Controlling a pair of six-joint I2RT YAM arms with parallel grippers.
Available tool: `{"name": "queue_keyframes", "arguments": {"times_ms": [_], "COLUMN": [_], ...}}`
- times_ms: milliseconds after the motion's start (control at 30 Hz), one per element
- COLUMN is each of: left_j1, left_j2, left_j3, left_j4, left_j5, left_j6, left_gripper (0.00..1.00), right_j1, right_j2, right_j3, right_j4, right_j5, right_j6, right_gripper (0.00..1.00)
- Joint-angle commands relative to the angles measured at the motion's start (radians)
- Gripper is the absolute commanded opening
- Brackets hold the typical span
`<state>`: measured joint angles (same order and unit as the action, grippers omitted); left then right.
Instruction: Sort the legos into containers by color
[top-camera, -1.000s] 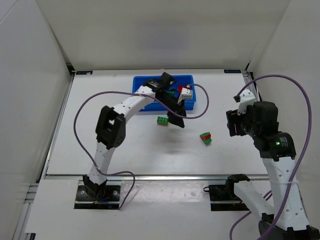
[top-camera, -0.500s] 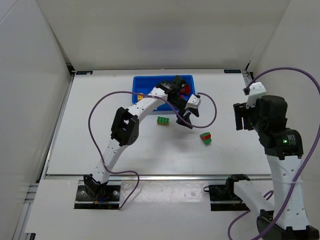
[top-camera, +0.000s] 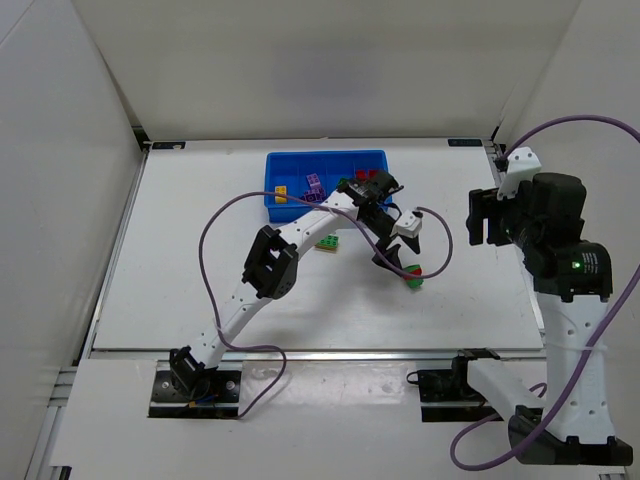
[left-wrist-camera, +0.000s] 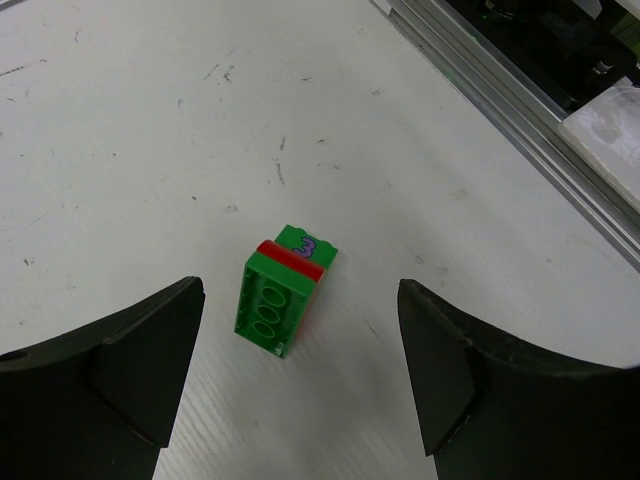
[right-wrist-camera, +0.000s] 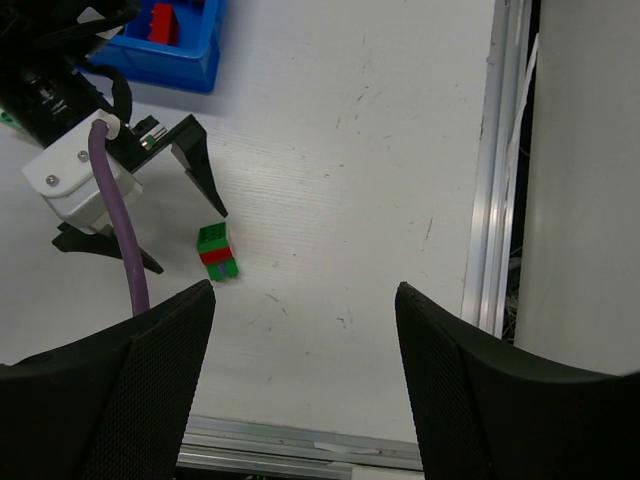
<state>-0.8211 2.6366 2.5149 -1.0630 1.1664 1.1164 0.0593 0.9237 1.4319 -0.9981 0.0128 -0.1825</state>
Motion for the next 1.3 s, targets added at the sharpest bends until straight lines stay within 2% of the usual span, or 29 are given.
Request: {"name": "queue_keyframes", "arguments": {"times_ms": [0, 500, 733, 833, 900, 1067, 1133, 1267], "left_j1": [-0.006, -0.018, -0.019, -0.021, -0.023, -0.023, -0.023, -0.023], "left_j2": [0.005, 0.057, 0.077, 0.082, 0.085, 0.085, 0.085, 0.065], "left_j3": [0.056, 0.059, 0.065, 0.067, 0.067, 0.067, 0.064, 0.032], "left_j4": [0.009, 0.054, 0.080, 0.083, 0.083, 0.084, 0.083, 0.084], "left_j5": [0.047, 0.041, 0.041, 0.044, 0.049, 0.053, 0.053, 0.050], "left_j6": [0.002, -0.004, -0.023, -0.023, -0.021, -0.020, -0.020, -0.017], "left_gripper": [0.89, 0.90, 0.86, 0.79, 0.69, 0.71, 0.68, 0.55], "right_j1": [-0.021, -0.058, -0.058, -0.058, -0.058, -0.082, -0.085, -0.087], "right_j2": [0.012, 0.055, 0.064, 0.067, 0.069, 0.075, 0.076, 0.075], "right_j3": [0.053, 0.082, 0.087, 0.088, 0.090, 0.090, 0.090, 0.085], "right_j4": [-0.007, -0.031, -0.034, -0.037, -0.037, -0.040, -0.039, -0.037], "right_j5": [-0.074, -0.137, -0.152, -0.154, -0.152, -0.155, -0.160, -0.160], "right_j6": [0.035, 0.048, 0.052, 0.051, 0.048, 0.046, 0.046, 0.046], "right_gripper": [0.76, 0.76, 0.76, 0.76, 0.75, 0.75, 0.75, 0.74]}}
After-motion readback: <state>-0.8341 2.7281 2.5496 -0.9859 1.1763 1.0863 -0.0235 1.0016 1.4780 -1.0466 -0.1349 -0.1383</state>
